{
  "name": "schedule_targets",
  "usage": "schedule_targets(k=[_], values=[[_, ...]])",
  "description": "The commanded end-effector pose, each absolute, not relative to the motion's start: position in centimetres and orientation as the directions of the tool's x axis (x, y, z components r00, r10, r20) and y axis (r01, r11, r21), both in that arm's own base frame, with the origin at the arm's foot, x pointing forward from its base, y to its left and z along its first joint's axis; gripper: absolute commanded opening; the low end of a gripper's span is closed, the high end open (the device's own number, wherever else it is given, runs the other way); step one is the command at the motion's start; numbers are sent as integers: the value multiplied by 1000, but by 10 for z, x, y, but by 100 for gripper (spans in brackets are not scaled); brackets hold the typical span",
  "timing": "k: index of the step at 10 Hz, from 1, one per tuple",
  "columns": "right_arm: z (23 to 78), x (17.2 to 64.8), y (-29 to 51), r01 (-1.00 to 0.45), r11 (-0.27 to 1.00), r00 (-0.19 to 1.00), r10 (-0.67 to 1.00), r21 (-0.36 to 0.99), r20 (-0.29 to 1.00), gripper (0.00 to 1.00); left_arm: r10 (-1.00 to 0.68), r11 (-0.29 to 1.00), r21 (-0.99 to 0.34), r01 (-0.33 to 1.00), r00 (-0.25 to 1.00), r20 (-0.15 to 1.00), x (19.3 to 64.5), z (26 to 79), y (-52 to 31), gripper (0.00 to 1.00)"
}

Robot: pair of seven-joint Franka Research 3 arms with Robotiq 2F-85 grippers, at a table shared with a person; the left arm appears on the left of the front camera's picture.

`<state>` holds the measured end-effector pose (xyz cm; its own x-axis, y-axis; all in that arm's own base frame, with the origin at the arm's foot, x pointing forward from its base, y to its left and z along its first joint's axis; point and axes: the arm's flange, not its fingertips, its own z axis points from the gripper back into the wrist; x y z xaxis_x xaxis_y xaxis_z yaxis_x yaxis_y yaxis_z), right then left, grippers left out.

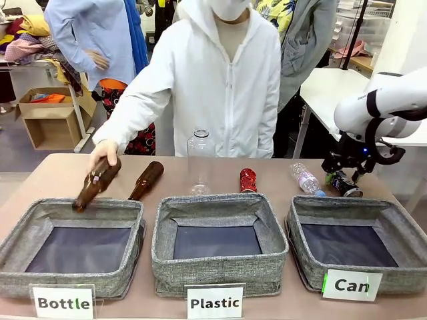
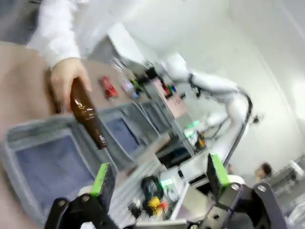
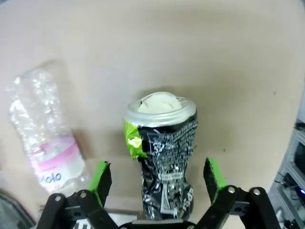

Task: Sort the can waste into the basket.
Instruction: Pick up the can waste from the table and place it in the right Fabric basket.

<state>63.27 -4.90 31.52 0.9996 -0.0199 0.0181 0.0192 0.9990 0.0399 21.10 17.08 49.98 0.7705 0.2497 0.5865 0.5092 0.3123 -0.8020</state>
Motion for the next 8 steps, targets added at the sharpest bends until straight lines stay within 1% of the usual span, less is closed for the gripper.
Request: schedule_targets(k=[1, 2, 4, 5, 6, 7, 8], values=[[312, 647, -43, 51, 999, 998, -51, -12, -21, 100, 182, 227, -742, 631, 721, 669, 120, 476, 130, 100], [308, 650, -42, 51, 999, 998, -51, -16, -30, 100, 187, 247, -705, 665, 681, 708, 107, 475, 129, 100], [303, 648, -39, 44, 999, 998, -45, -25, -51, 100, 189, 251, -698, 670, 674, 715, 98, 475, 128, 100], [303, 648, -40, 44, 999, 997, -45, -23, -60, 41, 192, 255, -709, 657, 685, 703, 104, 474, 128, 100], [303, 647, -41, 47, 999, 997, -49, -26, -67, 40, 183, 251, -711, 657, 689, 701, 107, 474, 126, 100], [303, 646, -40, 47, 998, 996, -49, -29, -73, 0, 182, 250, -713, 655, 692, 699, 106, 475, 125, 100], [302, 645, -40, 45, 999, 996, -47, -26, -76, 35, 179, 245, -716, 654, 695, 696, 107, 474, 126, 100]])
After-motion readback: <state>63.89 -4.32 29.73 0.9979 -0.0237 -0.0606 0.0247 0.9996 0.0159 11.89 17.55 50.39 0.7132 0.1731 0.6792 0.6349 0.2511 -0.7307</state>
